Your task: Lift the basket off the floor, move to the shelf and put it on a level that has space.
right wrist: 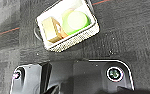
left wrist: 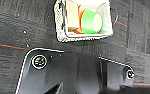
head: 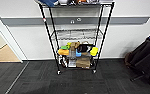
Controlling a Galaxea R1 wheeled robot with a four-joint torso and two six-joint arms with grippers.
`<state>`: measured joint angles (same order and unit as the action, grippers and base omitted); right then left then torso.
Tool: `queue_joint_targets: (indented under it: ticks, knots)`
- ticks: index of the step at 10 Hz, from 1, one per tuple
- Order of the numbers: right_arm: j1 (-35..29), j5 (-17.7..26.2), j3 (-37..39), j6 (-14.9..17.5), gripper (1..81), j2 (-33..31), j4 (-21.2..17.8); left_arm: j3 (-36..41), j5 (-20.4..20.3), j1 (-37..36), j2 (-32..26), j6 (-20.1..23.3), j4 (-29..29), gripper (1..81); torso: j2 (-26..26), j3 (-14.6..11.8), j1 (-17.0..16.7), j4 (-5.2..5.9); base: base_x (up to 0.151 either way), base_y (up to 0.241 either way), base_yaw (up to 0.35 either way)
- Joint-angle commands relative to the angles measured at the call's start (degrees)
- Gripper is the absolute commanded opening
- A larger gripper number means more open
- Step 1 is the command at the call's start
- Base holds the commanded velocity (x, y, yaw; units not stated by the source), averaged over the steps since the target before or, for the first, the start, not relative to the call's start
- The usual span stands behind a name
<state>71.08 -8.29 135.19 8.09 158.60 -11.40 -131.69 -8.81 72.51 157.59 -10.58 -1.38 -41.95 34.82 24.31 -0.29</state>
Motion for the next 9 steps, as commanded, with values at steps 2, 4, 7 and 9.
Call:
queue_joint_targets:
  ticks: [2, 4, 7, 9]
  knots:
    - [-3.7, 3.1, -0.8, -0.1, 81.1, -1.5, 0.1, 0.4, 2.8, -2.7, -0.5, 0.0, -1.6, 81.1, -7.6, 0.0, 4.9, 0.00, 0.000, 0.000, 0.000]
    - [-3.7, 3.1, -0.8, -0.1, 81.1, -1.6, 0.1, 0.3, 2.8, -2.7, -0.4, 0.0, -2.0, 81.1, -11.5, 0.0, 7.3, 0.00, 0.000, 0.000, 0.000]
    - [-3.5, 3.1, -0.9, -0.1, 81.1, -1.6, 0.1, -0.6, 2.9, -2.7, 0.3, 0.1, -1.8, 81.1, -17.4, 0.0, 11.0, 0.00, 0.000, 0.000, 0.000]
    - [-3.3, 3.0, -0.6, -0.1, 81.1, -1.4, 0.1, -1.3, 2.9, -2.7, 0.7, 0.2, -1.8, 81.1, -21.3, 0.0, 13.5, 0.00, 0.000, 0.000, 0.000]
